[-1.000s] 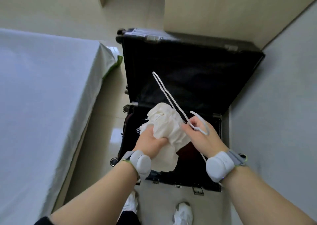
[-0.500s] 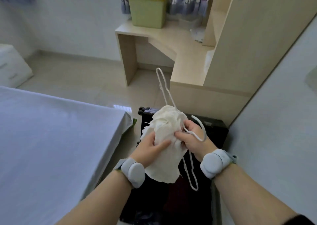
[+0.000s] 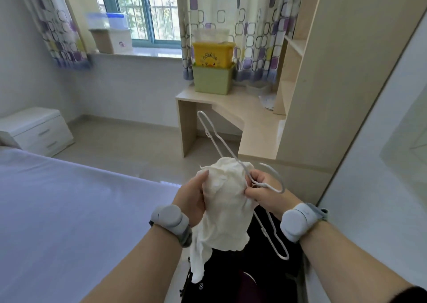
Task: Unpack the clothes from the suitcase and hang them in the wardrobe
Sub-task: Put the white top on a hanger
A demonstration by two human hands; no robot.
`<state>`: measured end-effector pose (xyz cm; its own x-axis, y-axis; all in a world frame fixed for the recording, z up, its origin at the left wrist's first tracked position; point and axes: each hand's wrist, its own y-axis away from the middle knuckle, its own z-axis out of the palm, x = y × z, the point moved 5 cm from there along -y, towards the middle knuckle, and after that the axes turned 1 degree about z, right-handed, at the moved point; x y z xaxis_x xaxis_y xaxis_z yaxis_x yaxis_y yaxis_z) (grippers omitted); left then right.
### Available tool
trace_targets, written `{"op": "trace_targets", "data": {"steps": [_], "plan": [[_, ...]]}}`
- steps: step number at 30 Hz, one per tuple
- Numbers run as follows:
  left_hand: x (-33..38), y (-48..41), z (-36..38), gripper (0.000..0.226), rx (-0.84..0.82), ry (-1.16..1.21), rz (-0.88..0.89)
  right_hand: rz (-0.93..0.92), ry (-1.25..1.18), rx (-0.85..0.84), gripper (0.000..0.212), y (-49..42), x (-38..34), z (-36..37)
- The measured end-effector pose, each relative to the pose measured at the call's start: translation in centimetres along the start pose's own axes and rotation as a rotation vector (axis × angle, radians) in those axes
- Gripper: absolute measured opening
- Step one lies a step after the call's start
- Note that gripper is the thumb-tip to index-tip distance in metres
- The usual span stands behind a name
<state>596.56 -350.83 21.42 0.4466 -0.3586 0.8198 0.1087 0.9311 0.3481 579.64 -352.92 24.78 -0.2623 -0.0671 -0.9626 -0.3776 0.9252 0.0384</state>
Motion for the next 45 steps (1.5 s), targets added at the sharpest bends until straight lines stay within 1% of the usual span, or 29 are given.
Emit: {"op": "trace_targets", "data": {"steps": [3, 4, 7, 9, 11, 14, 16, 17, 18, 21, 23, 26, 28, 29, 30, 32, 33, 35, 38, 40, 41, 43, 45], "plan": [[0.6, 0.8, -1.0, 0.07, -0.087, -0.044, -0.165, -0.065, -0.021, -0.038, 0.021, 0.3, -2.8, 2.1], [0.8, 0.9, -1.5, 0.073, -0.098, -0.088, -0.181, -0.074, -0.012, -0.043, 0.023, 0.2, -3.7, 2.9], [1.3, 2.2, -2.9, 0.065, -0.098, -0.221, -0.227, -0.082, 0.029, -0.031, 0.024, -0.4, -5.5, 4.8], [1.8, 3.1, -4.0, 0.062, -0.087, -0.252, -0.25, -0.087, 0.071, -0.012, 0.023, -0.6, -6.6, 5.9], [3.0, 3.6, -5.3, 0.058, -0.051, -0.238, -0.188, -0.103, 0.087, 0.01, 0.02, -0.5, -7.6, 6.8], [5.4, 4.5, -8.2, 0.032, 0.121, -0.207, -0.029, -0.117, 0.135, 0.044, 0.016, 0.0, -8.9, 8.1], [6.4, 4.9, -8.8, 0.024, 0.143, -0.116, 0.017, -0.112, 0.192, 0.043, 0.024, 0.3, -9.2, 8.6], [6.9, 5.4, -8.8, 0.021, 0.127, -0.079, 0.032, -0.103, 0.209, 0.04, 0.027, 0.5, -9.3, 9.0], [7.3, 5.9, -8.8, 0.02, 0.104, -0.052, 0.048, -0.097, 0.217, 0.034, 0.027, 0.7, -9.3, 9.4], [8.6, 7.3, -8.4, 0.021, -0.001, 0.002, 0.116, -0.051, 0.222, 0.01, 0.012, 1.2, -9.2, 10.6], [9.3, 8.2, -8.0, 0.026, -0.059, -0.042, 0.183, -0.036, 0.293, 0.065, 0.014, 1.4, -9.4, 10.5], [9.8, 9.3, -7.4, 0.036, -0.095, -0.192, 0.258, -0.064, 0.375, 0.212, 0.022, 1.7, -10.3, 10.1], [9.8, 9.9, -7.0, 0.038, -0.125, -0.224, 0.293, -0.068, 0.308, 0.216, 0.022, 1.9, -10.9, 10.6], [9.8, 10.2, -6.8, 0.041, -0.153, -0.224, 0.309, -0.079, 0.242, 0.202, 0.026, 1.9, -11.2, 11.1], [9.8, 10.6, -6.6, 0.043, -0.189, -0.223, 0.32, -0.092, 0.168, 0.189, 0.031, 1.9, -11.5, 11.7], [9.8, 11.3, -6.2, 0.041, -0.253, -0.246, 0.335, -0.104, 0.05, 0.15, 0.029, 2.1, -12.4, 13.1], [9.9, 11.5, -6.2, 0.037, -0.265, -0.275, 0.343, -0.101, 0.036, 0.125, 0.029, 2.0, -12.7, 13.7], [10.1, 12.1, -6.7, 0.03, -0.254, -0.325, 0.347, -0.101, 0.084, 0.119, 0.031, 1.6, -12.8, 14.7], [10.6, 12.4, -8.1, 0.02, -0.196, -0.353, 0.317, -0.13, 0.119, 0.191, 0.026, 1.1, -13.0, 14.8], [10.8, 12.7, -9.2, 0.017, -0.179, -0.332, 0.277, -0.153, 0.169, 0.238, 0.025, 0.8, -13.4, 14.7], [10.9, 12.8, -9.6, 0.018, -0.181, -0.319, 0.257, -0.161, 0.192, 0.258, 0.025, 0.8, -13.7, 14.6], [10.8, 13.0, -10.1, 0.027, -0.191, -0.284, 0.226, -0.173, 0.231, 0.277, 0.024, 0.8, -14.1, 14.7], [10.9, 13.0, -10.3, 0.03, -0.186, -0.225, 0.229, -0.167, 0.254, 0.273, 0.025, 0.9, -14.5, 15.0]]}}
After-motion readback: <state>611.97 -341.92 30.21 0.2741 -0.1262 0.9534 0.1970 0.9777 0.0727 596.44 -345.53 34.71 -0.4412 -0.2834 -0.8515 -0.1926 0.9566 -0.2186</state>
